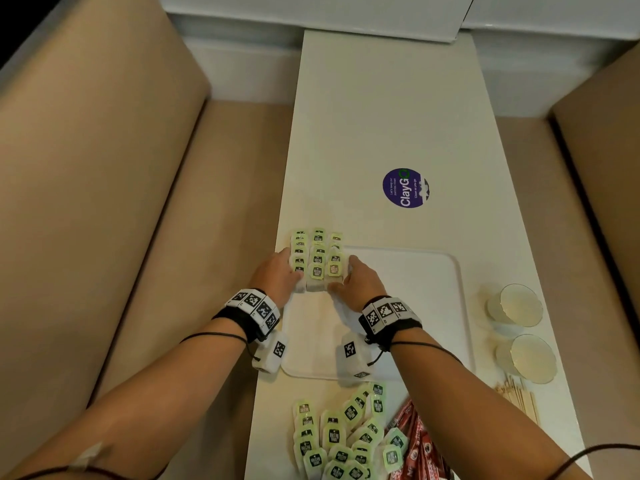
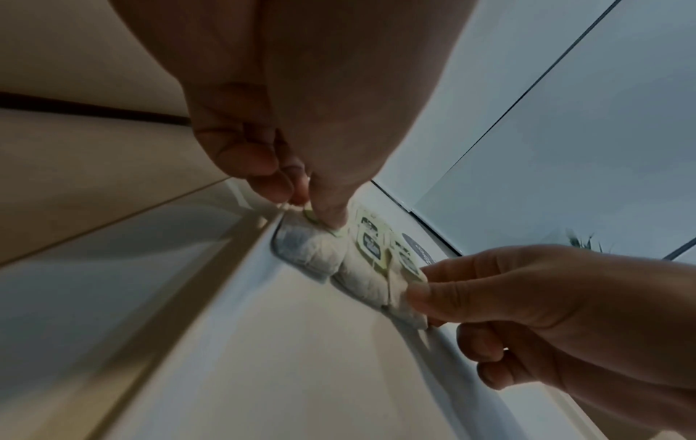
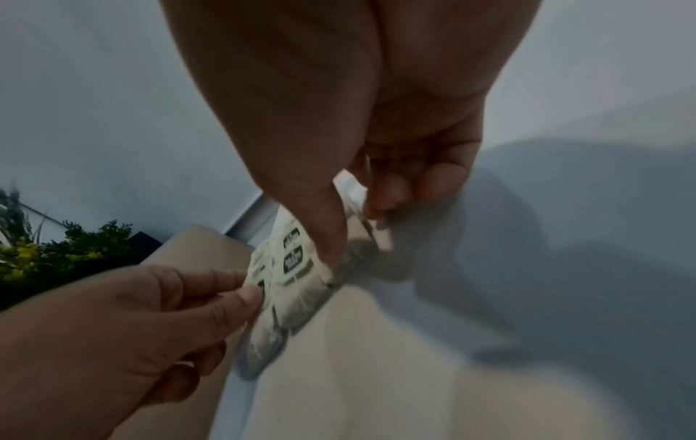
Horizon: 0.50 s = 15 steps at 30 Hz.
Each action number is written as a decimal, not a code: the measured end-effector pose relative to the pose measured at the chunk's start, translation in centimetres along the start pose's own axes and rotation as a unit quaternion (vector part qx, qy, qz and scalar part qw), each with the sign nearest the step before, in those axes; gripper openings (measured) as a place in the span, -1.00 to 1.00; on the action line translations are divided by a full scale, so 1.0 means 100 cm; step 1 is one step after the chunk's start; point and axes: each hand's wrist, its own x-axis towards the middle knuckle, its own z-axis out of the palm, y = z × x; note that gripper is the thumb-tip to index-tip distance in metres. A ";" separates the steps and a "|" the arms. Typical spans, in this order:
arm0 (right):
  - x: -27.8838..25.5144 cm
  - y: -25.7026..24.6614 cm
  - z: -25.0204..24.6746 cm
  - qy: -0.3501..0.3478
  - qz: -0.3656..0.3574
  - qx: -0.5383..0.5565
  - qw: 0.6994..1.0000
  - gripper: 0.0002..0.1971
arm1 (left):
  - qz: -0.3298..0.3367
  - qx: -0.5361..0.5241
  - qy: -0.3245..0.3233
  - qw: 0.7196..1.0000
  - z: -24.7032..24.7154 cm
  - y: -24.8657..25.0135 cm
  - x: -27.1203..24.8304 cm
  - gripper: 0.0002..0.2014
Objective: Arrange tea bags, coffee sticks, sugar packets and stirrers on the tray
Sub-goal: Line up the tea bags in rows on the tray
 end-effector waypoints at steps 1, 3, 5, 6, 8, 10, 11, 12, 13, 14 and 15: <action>-0.001 -0.001 -0.002 -0.009 0.000 -0.003 1.000 -0.57 | 0.002 -0.002 0.002 1.000 0.000 0.000 0.001 -0.80; 0.001 -0.004 -0.006 -0.020 -0.001 -0.016 1.000 -0.51 | 0.006 -0.003 0.003 1.000 -0.001 -0.001 0.002 -0.78; 0.003 -0.006 -0.009 -0.026 -0.009 -0.035 0.999 -0.47 | 0.010 0.000 -0.011 1.000 -0.002 -0.004 0.001 -0.71; 0.005 -0.006 -0.009 -0.029 -0.014 -0.045 0.998 -0.45 | 0.012 0.009 -0.021 1.000 -0.002 -0.006 0.001 -0.63; 0.007 -0.007 -0.010 -0.033 -0.021 -0.057 0.998 -0.42 | 0.015 0.029 -0.040 0.999 -0.002 -0.010 0.000 -0.47; 0.008 -0.006 -0.010 -0.037 -0.028 -0.057 0.997 -0.40 | 0.018 0.031 -0.048 0.998 -0.001 -0.013 0.000 -0.40; 0.008 -0.007 -0.010 -0.039 -0.033 -0.055 0.997 -0.41 | 0.018 0.027 -0.048 0.998 0.000 -0.014 0.001 -0.38; 0.009 -0.007 -0.010 -0.039 -0.039 -0.050 0.997 -0.41 | 0.017 0.024 -0.046 0.998 0.000 -0.015 0.002 -0.36; 0.009 -0.008 -0.011 -0.038 -0.043 -0.046 0.997 -0.41 | 0.016 0.019 -0.046 0.999 0.001 -0.015 0.003 -0.35; 0.010 -0.008 -0.011 -0.037 -0.048 -0.038 0.997 -0.41 | 0.014 0.013 -0.046 0.999 0.001 -0.015 0.004 -0.35; 0.010 -0.008 -0.012 -0.037 -0.050 -0.033 0.998 -0.41 | 0.013 0.008 -0.046 0.999 0.000 -0.014 0.005 -0.34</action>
